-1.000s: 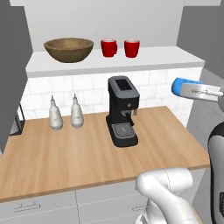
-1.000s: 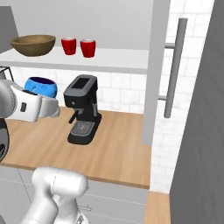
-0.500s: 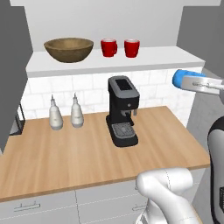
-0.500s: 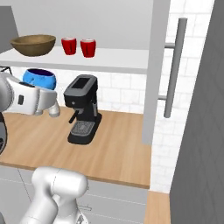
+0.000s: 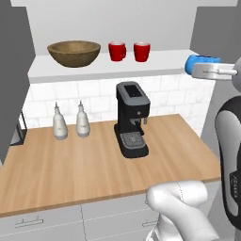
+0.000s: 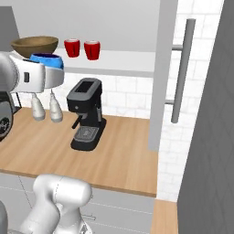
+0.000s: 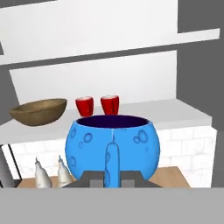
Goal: Gather all objects into one cabinet and sort the glasses and bowls to opposite sides.
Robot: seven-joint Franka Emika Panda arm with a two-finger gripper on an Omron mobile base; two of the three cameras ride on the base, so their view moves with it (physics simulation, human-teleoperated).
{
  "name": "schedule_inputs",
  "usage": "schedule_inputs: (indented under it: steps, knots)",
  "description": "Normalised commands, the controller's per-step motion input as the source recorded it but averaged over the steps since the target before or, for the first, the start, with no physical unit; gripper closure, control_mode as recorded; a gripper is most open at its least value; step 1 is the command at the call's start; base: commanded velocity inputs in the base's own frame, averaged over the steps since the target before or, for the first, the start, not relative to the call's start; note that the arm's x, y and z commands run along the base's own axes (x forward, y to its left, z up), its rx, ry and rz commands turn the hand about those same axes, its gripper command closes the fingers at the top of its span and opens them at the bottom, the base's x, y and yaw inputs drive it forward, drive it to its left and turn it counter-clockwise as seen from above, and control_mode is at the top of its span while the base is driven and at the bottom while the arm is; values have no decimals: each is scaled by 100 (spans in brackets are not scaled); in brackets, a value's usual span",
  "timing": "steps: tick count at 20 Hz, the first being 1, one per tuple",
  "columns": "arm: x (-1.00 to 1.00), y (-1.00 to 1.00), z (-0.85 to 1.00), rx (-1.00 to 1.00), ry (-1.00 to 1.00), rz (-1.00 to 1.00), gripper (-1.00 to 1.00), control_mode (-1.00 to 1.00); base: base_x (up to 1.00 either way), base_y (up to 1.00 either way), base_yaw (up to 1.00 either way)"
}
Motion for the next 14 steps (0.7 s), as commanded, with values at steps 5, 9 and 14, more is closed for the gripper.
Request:
schedule_inputs:
  steps: [5, 9, 14]
  knots:
    - [20, -15, -29, -12, -9, 7, 100, -100, 0, 0, 0]
    - [46, -22, -14, -6, -8, -2, 100, -100, 0, 0, 0]
    - [75, -8, 0, -3, 0, -17, 100, -100, 0, 0, 0]
